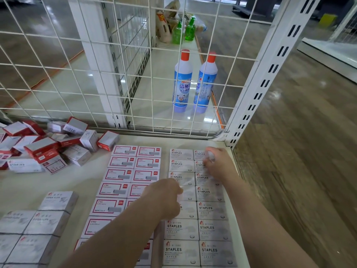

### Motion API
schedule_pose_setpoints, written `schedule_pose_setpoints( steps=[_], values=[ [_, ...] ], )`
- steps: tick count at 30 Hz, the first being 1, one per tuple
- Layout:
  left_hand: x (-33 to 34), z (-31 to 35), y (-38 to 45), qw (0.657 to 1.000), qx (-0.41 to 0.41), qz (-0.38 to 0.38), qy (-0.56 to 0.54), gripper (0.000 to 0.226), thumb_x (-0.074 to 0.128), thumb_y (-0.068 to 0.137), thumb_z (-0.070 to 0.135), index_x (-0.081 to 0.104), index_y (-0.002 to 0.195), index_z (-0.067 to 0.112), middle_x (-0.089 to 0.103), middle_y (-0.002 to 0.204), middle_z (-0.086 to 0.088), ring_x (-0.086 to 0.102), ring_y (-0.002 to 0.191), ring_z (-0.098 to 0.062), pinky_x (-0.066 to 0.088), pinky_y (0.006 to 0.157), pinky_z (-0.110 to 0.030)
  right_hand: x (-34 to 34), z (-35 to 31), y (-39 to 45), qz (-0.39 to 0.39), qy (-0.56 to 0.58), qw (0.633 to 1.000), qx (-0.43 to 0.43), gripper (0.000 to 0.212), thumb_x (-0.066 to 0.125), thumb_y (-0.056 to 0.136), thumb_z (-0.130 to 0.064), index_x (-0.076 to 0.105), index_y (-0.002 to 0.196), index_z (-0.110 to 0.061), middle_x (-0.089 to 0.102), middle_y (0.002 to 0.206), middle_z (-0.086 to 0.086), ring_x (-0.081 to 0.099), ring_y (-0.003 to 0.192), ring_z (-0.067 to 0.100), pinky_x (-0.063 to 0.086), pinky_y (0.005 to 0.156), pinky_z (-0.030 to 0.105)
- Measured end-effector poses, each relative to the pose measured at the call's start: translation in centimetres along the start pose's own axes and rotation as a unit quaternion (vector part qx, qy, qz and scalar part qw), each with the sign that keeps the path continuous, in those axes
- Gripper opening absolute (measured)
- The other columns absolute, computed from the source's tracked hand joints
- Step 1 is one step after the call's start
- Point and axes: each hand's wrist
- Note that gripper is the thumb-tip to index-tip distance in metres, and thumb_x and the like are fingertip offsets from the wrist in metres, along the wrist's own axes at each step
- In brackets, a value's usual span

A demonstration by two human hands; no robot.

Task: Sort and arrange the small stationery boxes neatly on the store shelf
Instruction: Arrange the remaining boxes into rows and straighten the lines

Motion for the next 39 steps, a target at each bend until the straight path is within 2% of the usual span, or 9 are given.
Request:
schedule_pose_setpoints(
  steps=[4,6,9,13,21,25,29,35,39],
  values=[
    [-0.5,0.2,-0.6,0.996,0.028,-0.040,0.069,0.059,0.048,0.089,0.016,0.032,0.144,0.028,0.024,0.153,0.008,0.028,0.138,-0.018,0.030,0.110,-0.038,0.2,-0.5,-1.2,0.046,0.015,0.999,0.003,0.044,0.050,0.091,-0.011,0.045,0.134,-0.012,0.036,0.137,0.014,0.042,0.120,0.025,0.034,0.095,0.026],
    [-1.1,0.1,-0.8,0.994,0.040,-0.051,0.087,0.058,0.046,0.092,0.018,0.026,0.145,0.032,0.016,0.155,0.009,0.022,0.141,-0.018,0.026,0.113,-0.040,0.0,-0.9,-2.0,0.052,0.011,0.999,0.005,0.048,0.051,0.088,-0.007,0.044,0.135,-0.013,0.037,0.136,0.013,0.041,0.122,0.024,0.034,0.098,0.026],
    [-1.7,-0.7,-1.3,0.995,0.061,-0.031,0.067,0.053,0.044,0.094,0.022,0.029,0.144,0.033,0.021,0.154,0.011,0.022,0.141,-0.017,0.022,0.114,-0.038,-0.1,-1.7,-3.4,0.045,0.010,0.999,0.021,0.049,0.051,0.089,-0.006,0.043,0.136,-0.017,0.039,0.135,0.010,0.045,0.118,0.024,0.038,0.096,0.028],
    [-3.2,-3.3,-2.8,0.999,0.036,0.030,0.026,0.042,0.045,0.094,0.021,0.044,0.136,0.026,0.040,0.144,0.005,0.036,0.132,-0.016,0.032,0.109,-0.034,0.7,-3.5,-5.1,0.046,0.011,0.999,0.008,0.045,0.051,0.090,-0.006,0.046,0.133,-0.018,0.045,0.131,0.006,0.049,0.114,0.022,0.034,0.087,0.020],
    [-6.7,-11.0,-6.6,0.997,-0.027,0.063,0.016,0.034,0.045,0.094,0.025,0.051,0.127,0.029,0.047,0.135,0.008,0.044,0.123,-0.013,0.035,0.096,-0.024,4.2,-9.6,-6.9,0.040,0.025,0.999,0.006,0.042,0.053,0.089,-0.010,0.050,0.129,-0.021,0.052,0.130,0.000,0.050,0.116,0.016,0.036,0.097,0.023],
    [-8.2,-15.4,-8.5,0.997,-0.051,0.058,0.025,0.031,0.044,0.093,0.024,0.055,0.122,0.028,0.052,0.128,0.007,0.048,0.115,-0.012,0.040,0.095,-0.024,6.4,-12.5,-7.8,0.016,0.010,1.000,-0.016,0.033,0.052,0.091,-0.012,0.052,0.123,-0.021,0.053,0.123,-0.008,0.052,0.108,0.010,0.038,0.081,0.006],
    [-8.7,-20.1,-11.1,0.992,-0.081,0.094,-0.007,0.030,0.044,0.093,0.026,0.055,0.120,0.031,0.050,0.130,0.008,0.048,0.118,-0.012,0.037,0.100,-0.025,9.0,-15.2,-8.6,0.005,-0.027,0.999,-0.024,0.033,0.049,0.090,-0.007,0.057,0.122,-0.013,0.058,0.123,0.005,0.054,0.112,0.019,0.038,0.087,0.021],
    [-9.1,-25.1,-13.5,0.986,-0.102,0.105,-0.082,0.020,0.049,0.092,0.027,0.059,0.107,0.034,0.055,0.123,0.008,0.051,0.112,-0.009,0.037,0.099,-0.020,13.0,-19.3,-9.5,-0.025,0.021,0.999,-0.028,0.032,0.051,0.089,-0.003,0.059,0.120,-0.009,0.059,0.122,0.005,0.054,0.113,0.017,0.035,0.091,0.016],
    [-9.5,-27.4,-14.2,0.984,-0.115,0.077,-0.115,0.022,0.050,0.091,0.026,0.062,0.109,0.031,0.060,0.117,0.007,0.058,0.102,-0.010,0.046,0.092,-0.024,15.2,-21.2,-9.1,-0.038,0.025,0.999,-0.020,0.027,0.051,0.091,-0.012,0.060,0.116,-0.008,0.061,0.097,-0.004,0.052,0.092,0.011,0.031,0.077,0.013]
  ],
)
Point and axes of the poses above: each hand's wrist, its own y-axis towards the middle knuckle, its own x-axis out of the palm, z = x × y
